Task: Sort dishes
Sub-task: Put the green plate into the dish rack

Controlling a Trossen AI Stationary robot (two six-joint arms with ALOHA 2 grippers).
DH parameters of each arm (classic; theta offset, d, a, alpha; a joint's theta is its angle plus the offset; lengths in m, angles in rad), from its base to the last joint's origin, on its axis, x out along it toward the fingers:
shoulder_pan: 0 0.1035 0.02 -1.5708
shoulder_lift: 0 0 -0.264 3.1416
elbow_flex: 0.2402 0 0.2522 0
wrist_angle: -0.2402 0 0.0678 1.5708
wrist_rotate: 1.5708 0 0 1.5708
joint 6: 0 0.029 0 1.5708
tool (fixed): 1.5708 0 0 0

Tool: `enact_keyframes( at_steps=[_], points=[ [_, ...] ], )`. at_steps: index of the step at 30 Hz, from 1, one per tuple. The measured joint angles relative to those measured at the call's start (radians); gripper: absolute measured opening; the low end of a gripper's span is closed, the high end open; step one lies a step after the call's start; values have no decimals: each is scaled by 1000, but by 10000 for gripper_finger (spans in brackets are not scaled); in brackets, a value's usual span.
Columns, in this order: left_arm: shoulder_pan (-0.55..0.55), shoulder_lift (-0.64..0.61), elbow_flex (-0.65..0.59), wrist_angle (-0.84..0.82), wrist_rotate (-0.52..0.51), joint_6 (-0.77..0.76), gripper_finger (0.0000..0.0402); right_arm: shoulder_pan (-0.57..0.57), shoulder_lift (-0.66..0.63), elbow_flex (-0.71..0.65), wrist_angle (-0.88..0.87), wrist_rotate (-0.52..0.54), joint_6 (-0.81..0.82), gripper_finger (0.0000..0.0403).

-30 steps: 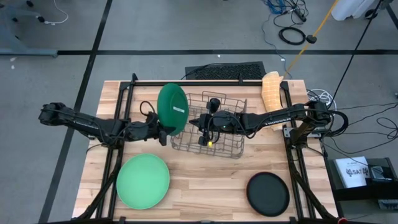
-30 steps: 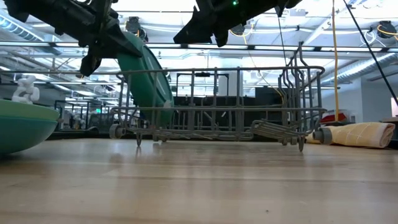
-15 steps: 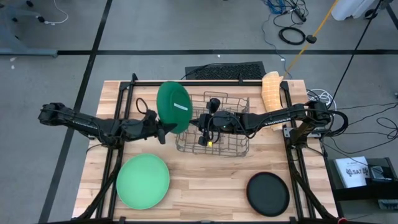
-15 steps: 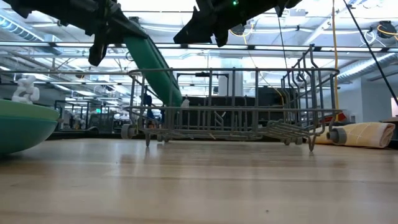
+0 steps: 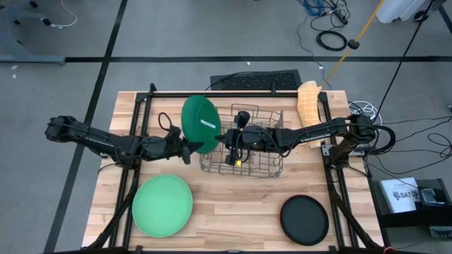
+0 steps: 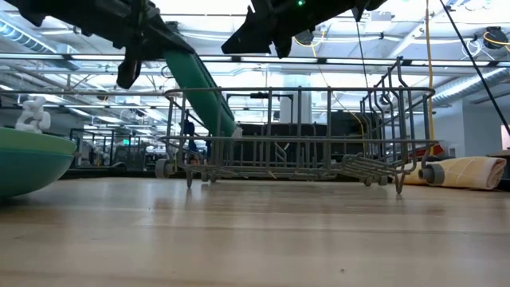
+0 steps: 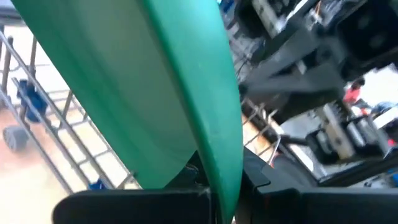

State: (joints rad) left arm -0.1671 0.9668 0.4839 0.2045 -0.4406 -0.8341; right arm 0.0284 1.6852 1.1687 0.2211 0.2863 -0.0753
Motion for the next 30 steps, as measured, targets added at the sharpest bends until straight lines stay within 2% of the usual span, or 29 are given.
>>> enact_keyframes(
  at_steps=[10,13,24,30],
  points=[
    [0,129,4,11,13,-63,15,0,0,0,14,0,-7,6],
    [0,151,4,30,10,-46,26,0,0,0,14,0,-8,6],
    [-5,139,2,56,22,-21,161,0,0,0,11,0,-8,6],
    [-14,78,2,2,20,28,198,0,0,0,4,0,-15,6]
  ],
)
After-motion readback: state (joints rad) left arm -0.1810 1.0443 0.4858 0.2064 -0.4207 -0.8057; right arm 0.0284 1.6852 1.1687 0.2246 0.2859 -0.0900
